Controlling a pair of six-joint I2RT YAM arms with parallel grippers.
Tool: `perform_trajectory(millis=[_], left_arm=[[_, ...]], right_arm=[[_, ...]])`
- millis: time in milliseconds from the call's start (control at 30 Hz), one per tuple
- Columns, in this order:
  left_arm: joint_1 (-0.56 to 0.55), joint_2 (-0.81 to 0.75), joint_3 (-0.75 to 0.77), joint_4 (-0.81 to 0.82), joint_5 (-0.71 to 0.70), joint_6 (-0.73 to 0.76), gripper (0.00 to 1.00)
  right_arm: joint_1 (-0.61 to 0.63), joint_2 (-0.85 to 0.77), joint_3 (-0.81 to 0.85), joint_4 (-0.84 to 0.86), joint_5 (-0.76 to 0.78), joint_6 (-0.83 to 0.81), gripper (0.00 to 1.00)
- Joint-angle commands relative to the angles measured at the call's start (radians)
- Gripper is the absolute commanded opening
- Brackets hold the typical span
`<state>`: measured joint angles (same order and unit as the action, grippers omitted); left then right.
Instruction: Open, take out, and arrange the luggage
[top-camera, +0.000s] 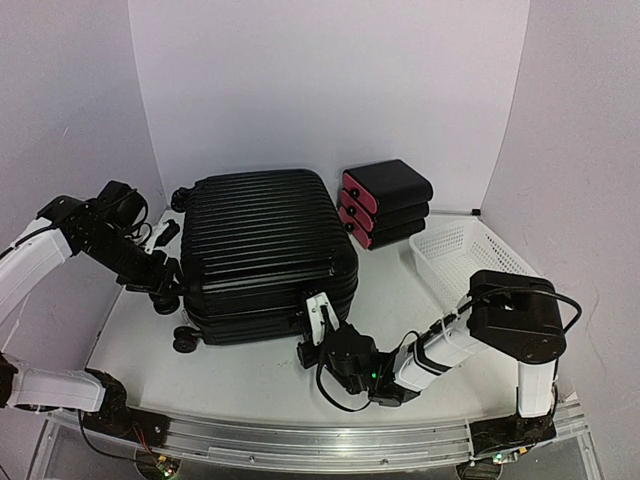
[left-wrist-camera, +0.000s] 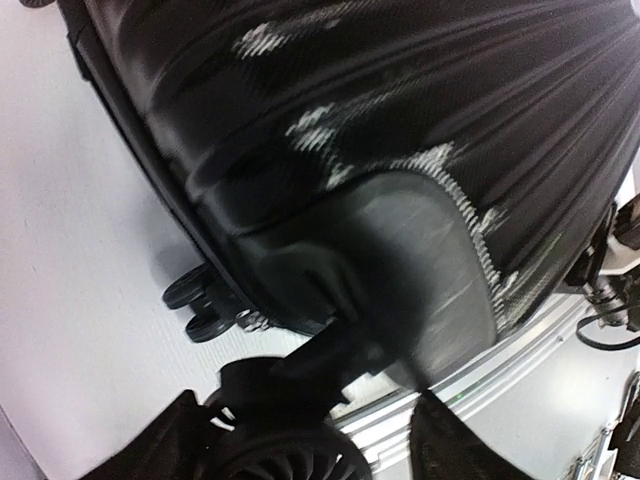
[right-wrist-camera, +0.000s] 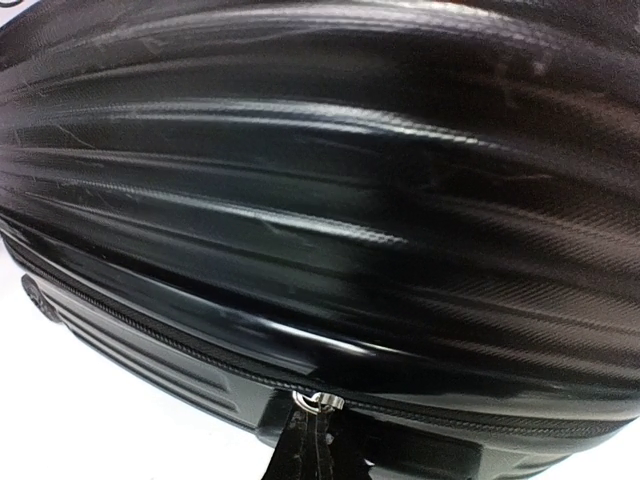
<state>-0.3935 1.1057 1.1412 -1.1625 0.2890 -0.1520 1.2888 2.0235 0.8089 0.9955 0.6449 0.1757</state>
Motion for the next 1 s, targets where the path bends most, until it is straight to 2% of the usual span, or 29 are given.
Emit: perform_trajectory(millis=[0, 267, 333, 500, 633, 733, 833, 967], left_arm=[[-0.012, 0.008, -0.043, -0.068, 0.008, -0.068, 0.6], [-0.011, -0.022, -0.028, -0.078, -0.044, -0.105, 0.45], [-0.011, -0.025, -0.023, -0.08, -0.087, -0.123, 0.39], [-0.011, -0.052, -0.005, -0.081, -0.187, -0.172, 0.31], [-0.011, -0.083, 0.01, -0.091, -0.321, -0.225, 0.2], [-0.011, -0.112, 0.007, -0.101, -0.418, -0.258, 0.15], [-0.011, -0.129, 0.007, -0.1, -0.478, -0.294, 0.13], [-0.01, -0.136, 0.015, -0.103, -0.54, -0.32, 0.09]], right_arm=[[-0.002, -0.052, 0.034, 0.037, -0.026, -0.016, 0.0], [-0.002, -0.057, 0.038, 0.011, -0.03, -0.042, 0.0], [-0.002, -0.07, 0.04, -0.032, 0.001, -0.048, 0.0], [-0.002, -0.113, 0.039, -0.165, 0.103, -0.078, 0.0], [-0.002, -0.161, -0.004, -0.221, 0.095, -0.155, 0.0], [-0.002, -0.228, -0.065, -0.252, 0.076, -0.223, 0.0], [-0.016, -0.313, -0.11, -0.342, -0.004, -0.271, 0.0], [-0.131, -0.4, -0.102, -0.607, -0.312, -0.222, 0.0]])
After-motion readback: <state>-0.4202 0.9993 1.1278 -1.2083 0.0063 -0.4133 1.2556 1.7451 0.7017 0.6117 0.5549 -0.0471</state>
